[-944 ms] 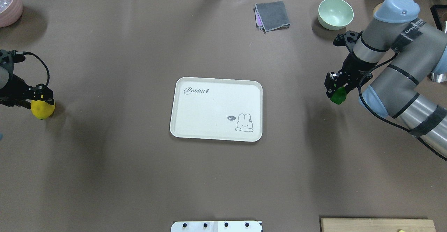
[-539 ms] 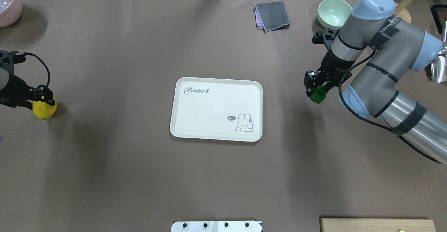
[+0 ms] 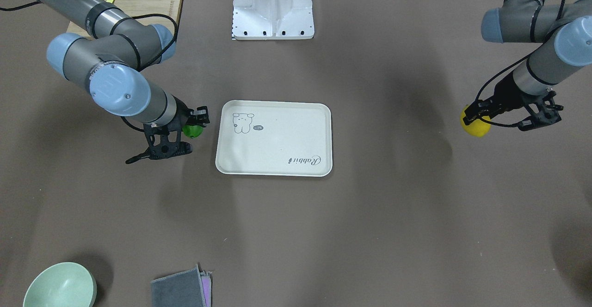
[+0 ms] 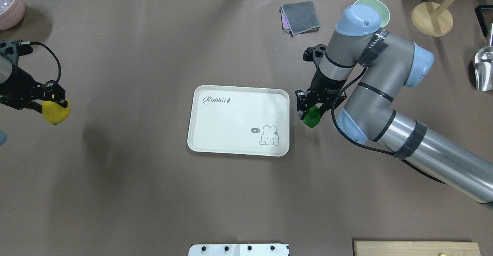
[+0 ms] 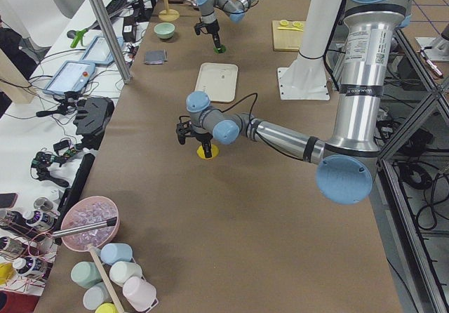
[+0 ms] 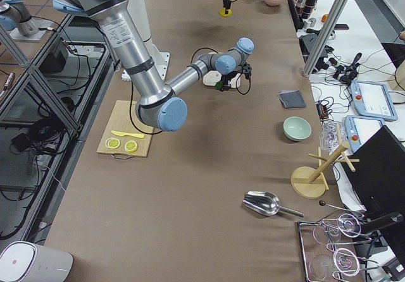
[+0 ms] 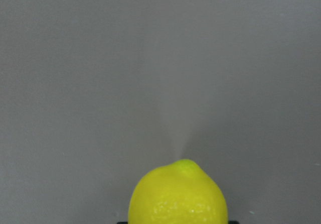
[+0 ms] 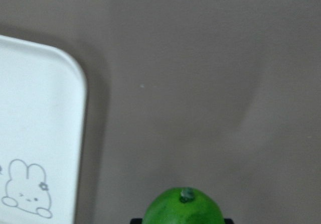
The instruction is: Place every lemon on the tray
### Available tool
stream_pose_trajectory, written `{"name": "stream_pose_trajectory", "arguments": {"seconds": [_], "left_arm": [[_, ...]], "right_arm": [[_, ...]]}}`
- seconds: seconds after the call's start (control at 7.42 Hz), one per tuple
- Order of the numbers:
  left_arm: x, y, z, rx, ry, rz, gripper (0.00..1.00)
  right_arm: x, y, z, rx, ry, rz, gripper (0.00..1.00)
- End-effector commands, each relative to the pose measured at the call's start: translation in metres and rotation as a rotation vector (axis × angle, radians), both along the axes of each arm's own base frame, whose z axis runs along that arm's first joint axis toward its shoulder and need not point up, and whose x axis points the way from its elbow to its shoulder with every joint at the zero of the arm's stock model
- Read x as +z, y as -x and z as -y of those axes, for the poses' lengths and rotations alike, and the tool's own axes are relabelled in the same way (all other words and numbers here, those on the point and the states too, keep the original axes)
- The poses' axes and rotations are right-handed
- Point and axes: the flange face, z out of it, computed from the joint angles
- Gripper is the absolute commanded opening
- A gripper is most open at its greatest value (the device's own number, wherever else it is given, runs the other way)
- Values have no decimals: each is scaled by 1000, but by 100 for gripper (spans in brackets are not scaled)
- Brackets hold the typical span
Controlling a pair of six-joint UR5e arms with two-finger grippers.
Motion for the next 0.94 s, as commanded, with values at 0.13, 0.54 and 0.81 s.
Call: {"name": "stream_pose_trajectory", "arguments": {"seconds": [0.13,0.54,0.81], "left_arm": [[-161,-19,48,6,11,23,0],[-267,-78,51,14,23,13,0],[-302,-141,18,20,-8,40,0]], "right_arm": [[-37,38,-3,49,79,-20,28],[-52,46,6,105,56,-39,28],[-60,62,11,119,-16,-5,28]]}}
